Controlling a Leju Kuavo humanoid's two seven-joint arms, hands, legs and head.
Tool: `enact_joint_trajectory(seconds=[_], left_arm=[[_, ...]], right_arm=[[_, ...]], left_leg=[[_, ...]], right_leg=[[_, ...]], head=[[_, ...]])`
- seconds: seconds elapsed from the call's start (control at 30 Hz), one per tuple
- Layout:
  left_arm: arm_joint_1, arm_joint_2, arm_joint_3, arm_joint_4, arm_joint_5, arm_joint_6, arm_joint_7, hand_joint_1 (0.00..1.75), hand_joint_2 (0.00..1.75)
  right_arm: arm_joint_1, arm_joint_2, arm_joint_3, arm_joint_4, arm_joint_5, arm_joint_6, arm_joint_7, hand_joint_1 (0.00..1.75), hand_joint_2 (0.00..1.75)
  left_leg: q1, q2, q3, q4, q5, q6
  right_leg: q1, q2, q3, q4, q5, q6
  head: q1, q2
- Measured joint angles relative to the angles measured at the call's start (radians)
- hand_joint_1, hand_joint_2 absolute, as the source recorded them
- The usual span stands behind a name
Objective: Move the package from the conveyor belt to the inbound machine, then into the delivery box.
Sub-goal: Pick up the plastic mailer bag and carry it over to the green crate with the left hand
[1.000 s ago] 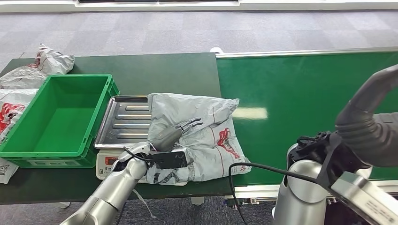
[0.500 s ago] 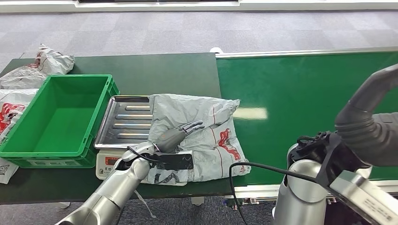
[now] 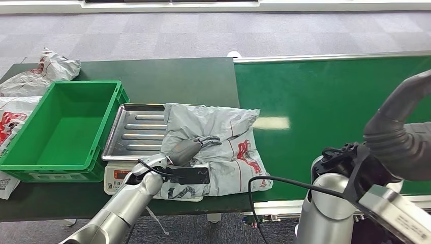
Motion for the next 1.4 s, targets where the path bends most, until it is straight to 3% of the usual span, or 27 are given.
enact_joint_trajectory(seconds=[0.57, 0.77, 1.03, 1.13, 1.27, 1.4], left_arm=[[0.006, 0.012, 0.000, -0.025, 0.037, 0.011, -0.029, 1.75, 1.75], [0.054, 0.021, 0.020, -0.156, 0.246, -0.023, -0.178, 1.75, 1.75], [0.084, 0.029, 0.046, -0.266, 0.287, -0.032, -0.184, 1.75, 1.75], [0.098, 0.030, 0.075, -0.318, 0.428, -0.031, -0.184, 1.75, 1.75], [0.083, 0.014, 0.181, -0.401, 0.631, 0.030, -0.162, 1.75, 1.75], [0.011, -0.016, 0.281, -0.435, 0.628, 0.188, -0.087, 1.75, 1.75]], right_arm=[[0.001, 0.000, 0.000, 0.009, -0.006, 0.000, 0.000, 0.00, 1.75], [0.002, 0.000, 0.000, 0.012, -0.021, 0.000, 0.000, 0.00, 1.75], [0.003, 0.000, 0.000, 0.018, -0.023, 0.000, 0.000, 0.00, 1.75], [0.003, 0.000, 0.000, 0.020, -0.030, 0.000, 0.000, 0.00, 1.75], [0.004, 0.000, 0.000, 0.024, -0.037, 0.000, 0.000, 0.00, 1.75], [0.004, 0.000, 0.000, 0.033, -0.038, 0.000, 0.000, 0.00, 1.75]], left_leg=[[0.000, 0.000, 0.000, 0.000, 0.000, 0.000], [0.000, 0.000, -0.001, 0.000, 0.000, 0.000], [0.000, 0.000, -0.001, 0.000, 0.000, 0.000], [0.000, 0.000, -0.001, 0.000, 0.000, 0.000], [0.001, 0.000, -0.001, 0.000, 0.000, 0.000], [0.001, -0.001, -0.001, 0.000, 0.001, -0.001]], right_leg=[[0.000, 0.000, 0.000, 0.000, 0.000, 0.000], [0.000, 0.000, -0.001, 0.000, 0.000, 0.000], [0.000, 0.000, -0.001, 0.000, 0.000, 0.000], [0.000, 0.000, -0.001, 0.000, 0.000, 0.000], [0.001, 0.000, -0.001, 0.000, 0.000, 0.000], [0.001, -0.001, -0.001, 0.000, 0.000, 0.000]], head=[[0.000, 0.000], [0.000, 0.000], [0.000, 0.000], [0.000, 0.000], [0.000, 0.000], [0.000, 0.000]])
